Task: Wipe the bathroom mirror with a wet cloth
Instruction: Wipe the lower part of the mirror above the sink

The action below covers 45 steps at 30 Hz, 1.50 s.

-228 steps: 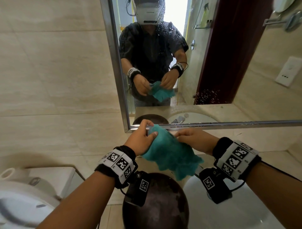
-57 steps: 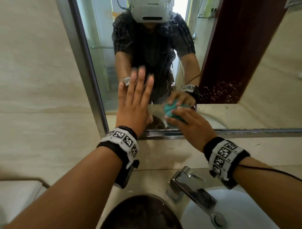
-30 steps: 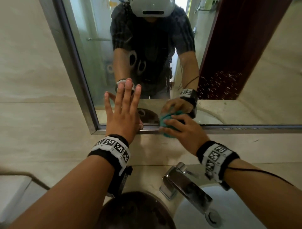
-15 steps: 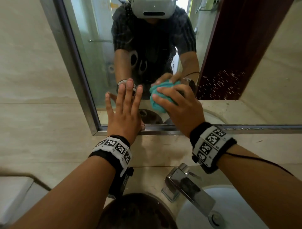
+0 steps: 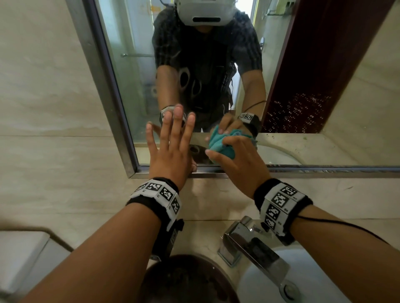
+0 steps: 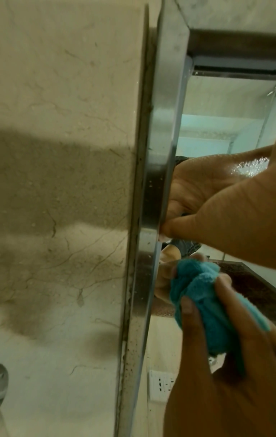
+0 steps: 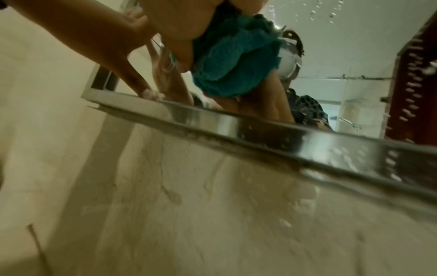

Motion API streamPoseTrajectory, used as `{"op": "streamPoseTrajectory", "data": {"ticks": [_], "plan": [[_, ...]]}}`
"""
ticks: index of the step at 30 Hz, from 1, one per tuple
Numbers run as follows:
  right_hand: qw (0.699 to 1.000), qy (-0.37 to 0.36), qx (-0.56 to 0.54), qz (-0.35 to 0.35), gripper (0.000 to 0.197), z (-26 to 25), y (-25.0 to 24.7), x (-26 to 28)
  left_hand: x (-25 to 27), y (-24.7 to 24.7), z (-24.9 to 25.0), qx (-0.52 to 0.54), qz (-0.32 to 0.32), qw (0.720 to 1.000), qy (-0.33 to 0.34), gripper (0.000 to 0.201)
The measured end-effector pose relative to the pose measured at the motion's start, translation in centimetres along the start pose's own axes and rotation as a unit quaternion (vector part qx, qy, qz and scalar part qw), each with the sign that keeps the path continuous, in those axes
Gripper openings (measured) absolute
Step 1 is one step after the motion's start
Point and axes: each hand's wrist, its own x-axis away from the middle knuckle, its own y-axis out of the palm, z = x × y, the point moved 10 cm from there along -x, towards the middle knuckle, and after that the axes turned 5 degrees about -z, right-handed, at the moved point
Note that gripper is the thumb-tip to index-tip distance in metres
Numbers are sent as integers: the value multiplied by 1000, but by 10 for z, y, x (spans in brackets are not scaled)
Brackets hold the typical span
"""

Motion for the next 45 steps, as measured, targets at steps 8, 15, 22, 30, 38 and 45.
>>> {"op": "streamPoseTrajectory", "data": {"ticks": [8, 15, 22, 30, 38, 45], "plan": [[992, -103, 72, -16, 65, 17, -2, 33, -1, 1, -1, 14, -18, 1000, 3, 102], [996, -62, -63, -2, 39, 4, -31, -22, 0, 0, -1, 32, -1, 999, 7, 99], [996, -40, 4, -83, 47, 11, 23, 31, 0, 2, -1, 15, -23, 1000, 7, 116], [992, -11, 32, 121, 42, 1, -47, -31, 1, -1, 0, 14, 13, 1000, 10, 103], [995, -88, 20, -41, 53, -18, 20, 24, 1, -5, -4, 2, 26, 1000, 8, 111], [997, -48, 9, -52, 49, 37, -16, 36, 11, -26, 23, -33, 9, 999, 26, 118]]}}
